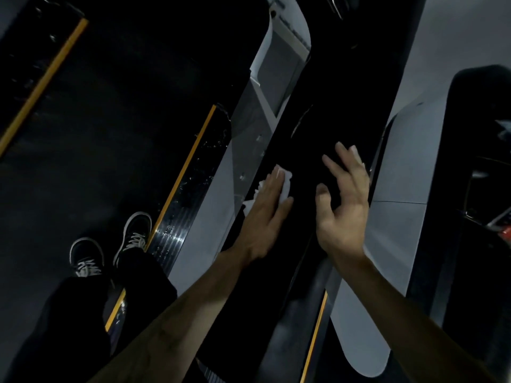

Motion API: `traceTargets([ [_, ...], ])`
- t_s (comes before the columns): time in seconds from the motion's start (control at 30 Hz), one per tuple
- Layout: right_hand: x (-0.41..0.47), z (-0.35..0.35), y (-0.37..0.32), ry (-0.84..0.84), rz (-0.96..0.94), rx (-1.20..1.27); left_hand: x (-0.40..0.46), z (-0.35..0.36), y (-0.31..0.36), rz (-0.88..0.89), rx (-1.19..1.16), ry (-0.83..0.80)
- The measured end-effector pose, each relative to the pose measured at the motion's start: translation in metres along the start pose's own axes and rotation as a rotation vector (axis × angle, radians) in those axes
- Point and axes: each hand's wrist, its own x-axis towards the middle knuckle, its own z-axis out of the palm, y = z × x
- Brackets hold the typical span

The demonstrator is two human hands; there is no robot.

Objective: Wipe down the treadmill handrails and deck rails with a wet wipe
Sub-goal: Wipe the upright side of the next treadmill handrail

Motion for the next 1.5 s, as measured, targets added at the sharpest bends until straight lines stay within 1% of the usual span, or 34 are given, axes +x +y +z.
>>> traceTargets([
  [0.1,0.000,0.000,0.001,0.003,0.008,0.036,-0.009,0.005,0.000,0.079,0.021,-0.034],
  [0.2,0.000,0.000,0.002,0.013,0.002,0.070,0.008,0.002,0.006,0.111,0.041,-0.035],
  [0.3,-0.001,-0.002,0.002,0.020,-0.001,0.084,0.037,-0.002,0.013,0.073,0.047,-0.021],
  [0.4,0.000,-0.002,0.001,0.006,0.001,0.087,0.058,-0.010,0.011,-0.019,0.004,0.009],
  [0.47,0.000,-0.002,0.001,0.011,0.006,0.102,0.053,-0.014,-0.001,-0.077,-0.027,0.019],
  [0.57,0.000,-0.002,0.002,0.014,-0.002,0.095,0.022,-0.014,-0.016,-0.122,-0.056,0.008],
  [0.63,0.000,-0.001,0.002,0.010,-0.004,0.086,0.000,-0.008,-0.019,-0.093,-0.104,-0.003],
  [0.7,-0.001,-0.001,0.002,0.003,0.003,0.080,-0.007,-0.001,-0.012,-0.036,-0.095,-0.014],
  [0.77,0.000,-0.001,0.003,0.004,0.002,0.065,0.002,0.003,0.001,0.025,-0.065,-0.031],
  [0.83,-0.001,-0.001,0.003,0.006,0.003,0.050,0.021,0.001,0.013,0.050,-0.039,-0.041],
  [0.93,0.001,0.000,0.003,0.005,0.017,0.056,0.050,-0.009,0.017,0.040,0.024,-0.040],
  [1.0,0.001,0.000,0.003,0.003,0.025,0.058,0.056,-0.015,0.010,0.010,0.012,-0.030],
  [1.17,0.002,0.000,0.002,0.000,0.028,0.060,0.019,-0.015,-0.023,-0.096,-0.055,0.018],
  [1.2,0.002,0.000,0.002,-0.003,0.028,0.062,0.009,-0.013,-0.028,-0.091,-0.081,0.017],
  [1.3,0.002,0.000,0.001,0.002,0.030,0.068,-0.007,-0.006,-0.028,0.001,-0.105,-0.020],
  [1.37,0.002,0.000,0.001,0.001,0.030,0.065,0.005,-0.005,-0.020,0.029,-0.095,-0.040],
  [1.5,0.002,-0.001,0.001,0.002,0.029,0.063,0.049,-0.016,-0.002,-0.011,-0.127,-0.022],
])
